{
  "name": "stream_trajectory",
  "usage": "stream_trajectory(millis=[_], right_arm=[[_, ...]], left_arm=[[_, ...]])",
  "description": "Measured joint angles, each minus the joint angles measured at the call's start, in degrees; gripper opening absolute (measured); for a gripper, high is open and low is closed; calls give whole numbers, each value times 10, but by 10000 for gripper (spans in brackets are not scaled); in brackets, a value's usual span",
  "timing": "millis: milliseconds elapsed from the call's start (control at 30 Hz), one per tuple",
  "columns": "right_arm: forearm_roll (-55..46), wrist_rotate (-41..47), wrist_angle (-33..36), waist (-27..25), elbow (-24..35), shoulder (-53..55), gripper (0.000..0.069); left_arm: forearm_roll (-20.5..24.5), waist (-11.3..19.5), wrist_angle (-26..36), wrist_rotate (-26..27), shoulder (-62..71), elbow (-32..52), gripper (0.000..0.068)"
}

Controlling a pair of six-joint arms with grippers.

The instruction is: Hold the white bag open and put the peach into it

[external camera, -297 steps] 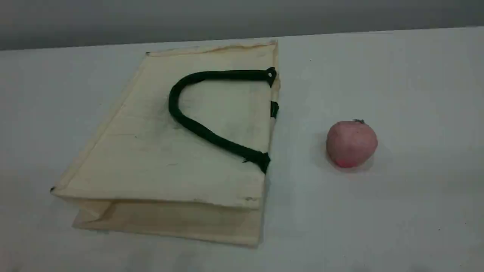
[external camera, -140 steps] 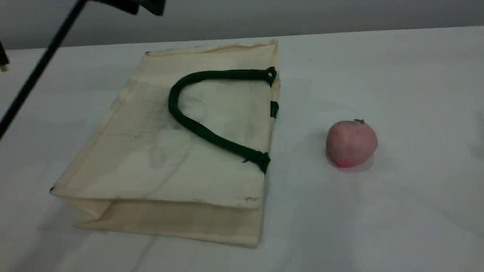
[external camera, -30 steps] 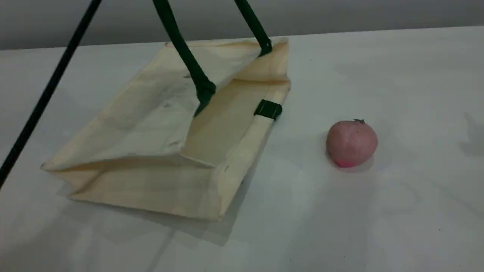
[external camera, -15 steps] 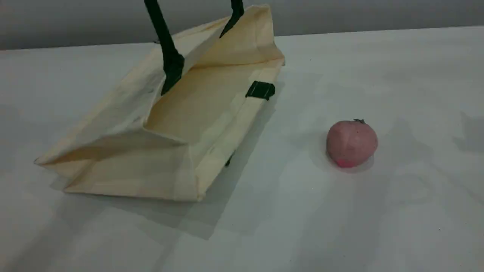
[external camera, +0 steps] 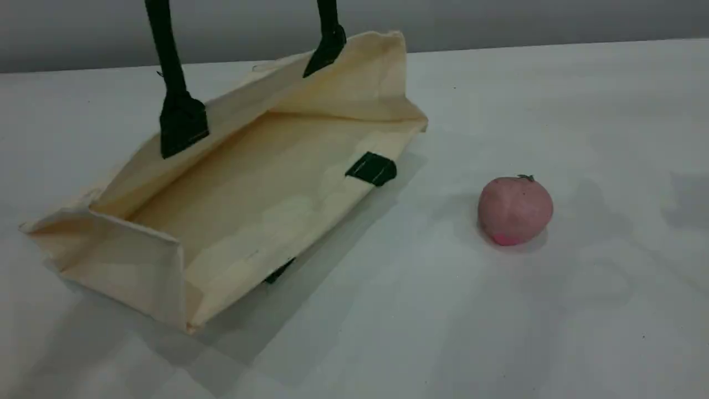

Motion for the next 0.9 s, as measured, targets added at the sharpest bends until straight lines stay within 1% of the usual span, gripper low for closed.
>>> stream_trajectory(millis=[133,267,433,567,700,900], right_arm=[[20,1,23,0,0,0,493],[33,1,38,5,0,0,493],[33,-13,38,54,0,16,493],[33,-13,39,96,0,54,493],[33,-13,49,122,0,92,493],[37,-13,65,155,0,120,493]], left_arm=[[0,0,-1,22,0,0,88],[0,0,-1,22,0,0,88],[-1,0,-1,22,1,-1,88],[-2,0,-1,36,1,-2,88],[-2,0,0,36,1,-9,88],[2,-12,-1,41,1,-13,88]])
